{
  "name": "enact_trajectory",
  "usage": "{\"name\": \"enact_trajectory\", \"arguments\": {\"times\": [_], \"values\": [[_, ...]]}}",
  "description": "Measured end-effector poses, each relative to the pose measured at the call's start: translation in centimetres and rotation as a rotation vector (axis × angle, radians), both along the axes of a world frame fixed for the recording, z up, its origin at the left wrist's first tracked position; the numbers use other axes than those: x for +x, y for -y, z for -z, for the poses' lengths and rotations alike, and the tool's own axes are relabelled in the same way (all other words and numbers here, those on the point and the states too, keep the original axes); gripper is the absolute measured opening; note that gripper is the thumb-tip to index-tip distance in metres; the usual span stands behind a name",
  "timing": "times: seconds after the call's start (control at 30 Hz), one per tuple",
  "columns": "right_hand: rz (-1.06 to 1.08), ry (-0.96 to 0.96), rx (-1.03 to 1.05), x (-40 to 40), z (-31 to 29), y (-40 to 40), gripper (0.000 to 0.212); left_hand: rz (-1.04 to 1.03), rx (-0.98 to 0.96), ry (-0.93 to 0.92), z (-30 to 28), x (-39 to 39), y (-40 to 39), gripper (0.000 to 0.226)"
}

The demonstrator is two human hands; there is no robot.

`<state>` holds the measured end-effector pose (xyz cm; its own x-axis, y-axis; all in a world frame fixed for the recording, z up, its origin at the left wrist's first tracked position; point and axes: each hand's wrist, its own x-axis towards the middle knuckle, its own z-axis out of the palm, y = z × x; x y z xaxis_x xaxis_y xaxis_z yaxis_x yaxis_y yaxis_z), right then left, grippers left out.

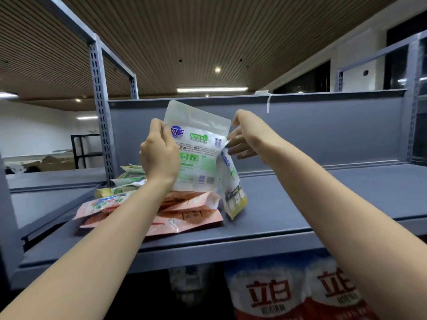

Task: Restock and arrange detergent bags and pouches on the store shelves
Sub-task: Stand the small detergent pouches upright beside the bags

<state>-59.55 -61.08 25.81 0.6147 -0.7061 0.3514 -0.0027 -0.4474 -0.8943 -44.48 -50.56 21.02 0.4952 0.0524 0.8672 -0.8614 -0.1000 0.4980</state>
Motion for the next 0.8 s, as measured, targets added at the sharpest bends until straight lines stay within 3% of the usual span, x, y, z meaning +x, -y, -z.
{"name": "enact_trajectory", "arguments": {"times": [0.07, 0.17, 0.33, 0.47, 0.57, 0.7, 0.8], "values": [[-0.069, -0.071, -0.018, -0.2, 0.8, -0.2, 0.037, 0.035, -0.028, -0.080, 0.6, -1.1, -0.2, 0.019], [-0.114, -0.118, -0.215, -0.8, 2.8, 0.3, 0.026, 0.125, -0.002, -0.147, 1.0, -2.1, -0.6, 0.023], [-0.127, 0.047, -0.291, -1.3, 5.3, 1.7, 0.061, 0.210, 0.335, -0.189, 1.4, -2.6, -0.8, 0.032], [-0.277, 0.108, -0.207, -1.1, 6.3, 2.6, 0.075, 0.163, 0.509, -0.184, 1.9, -3.7, -0.7, 0.040], [-0.335, 0.110, -0.074, -0.5, 6.9, 3.4, 0.077, 0.137, 0.516, -0.089, 2.3, -4.4, -0.9, 0.036], [-0.308, -0.011, 0.145, 0.7, 7.9, 4.4, 0.119, -0.082, 0.411, 0.078, 2.2, -5.1, -0.9, 0.044], [-0.263, -0.013, 0.194, 1.5, 8.2, 5.1, 0.113, -0.213, 0.218, 0.242, 1.8, -5.8, -1.4, 0.042]]}}
